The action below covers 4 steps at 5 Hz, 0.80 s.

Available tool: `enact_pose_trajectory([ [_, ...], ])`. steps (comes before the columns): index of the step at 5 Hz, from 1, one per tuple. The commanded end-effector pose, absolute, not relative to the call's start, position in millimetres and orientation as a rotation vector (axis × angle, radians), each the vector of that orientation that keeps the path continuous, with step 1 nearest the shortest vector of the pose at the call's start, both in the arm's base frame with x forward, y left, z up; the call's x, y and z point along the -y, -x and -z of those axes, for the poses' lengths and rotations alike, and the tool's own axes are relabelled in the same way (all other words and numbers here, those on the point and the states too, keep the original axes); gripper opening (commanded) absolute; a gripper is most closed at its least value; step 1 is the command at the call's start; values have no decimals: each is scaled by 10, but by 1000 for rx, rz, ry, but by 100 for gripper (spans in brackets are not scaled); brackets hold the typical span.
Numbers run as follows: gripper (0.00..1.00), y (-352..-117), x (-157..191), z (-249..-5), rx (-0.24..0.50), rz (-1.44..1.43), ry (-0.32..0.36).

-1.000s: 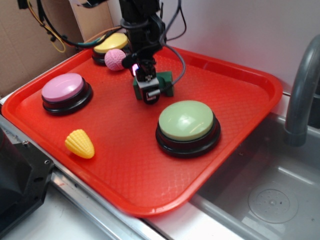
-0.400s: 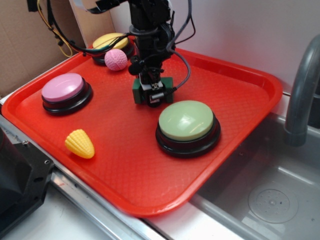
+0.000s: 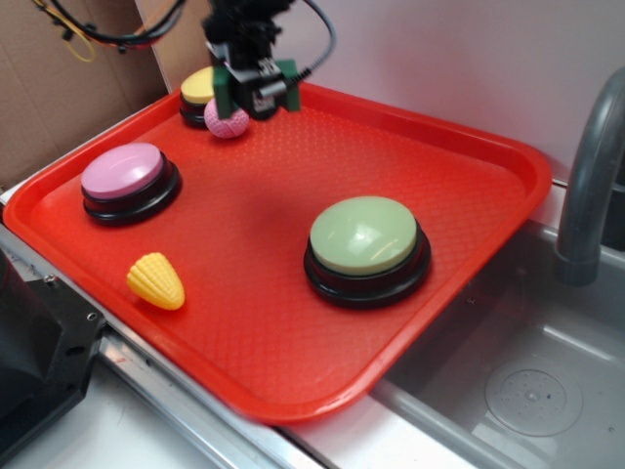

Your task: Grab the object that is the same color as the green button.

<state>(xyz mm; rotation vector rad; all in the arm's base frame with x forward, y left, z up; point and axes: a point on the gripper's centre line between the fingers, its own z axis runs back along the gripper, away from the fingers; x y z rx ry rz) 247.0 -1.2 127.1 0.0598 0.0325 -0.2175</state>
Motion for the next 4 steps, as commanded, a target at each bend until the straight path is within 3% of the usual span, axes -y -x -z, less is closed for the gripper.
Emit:
enact_pose_trajectory([
  [1,0,-2085,-227,-2023,158,49,-91],
  [2,0,-1950,-330,-1930,108,-34,-92],
  [3,0,-1938,-324,-1955,79,-79,-48],
  [4,0,-2032,-300,-1984,67,-100,-78],
])
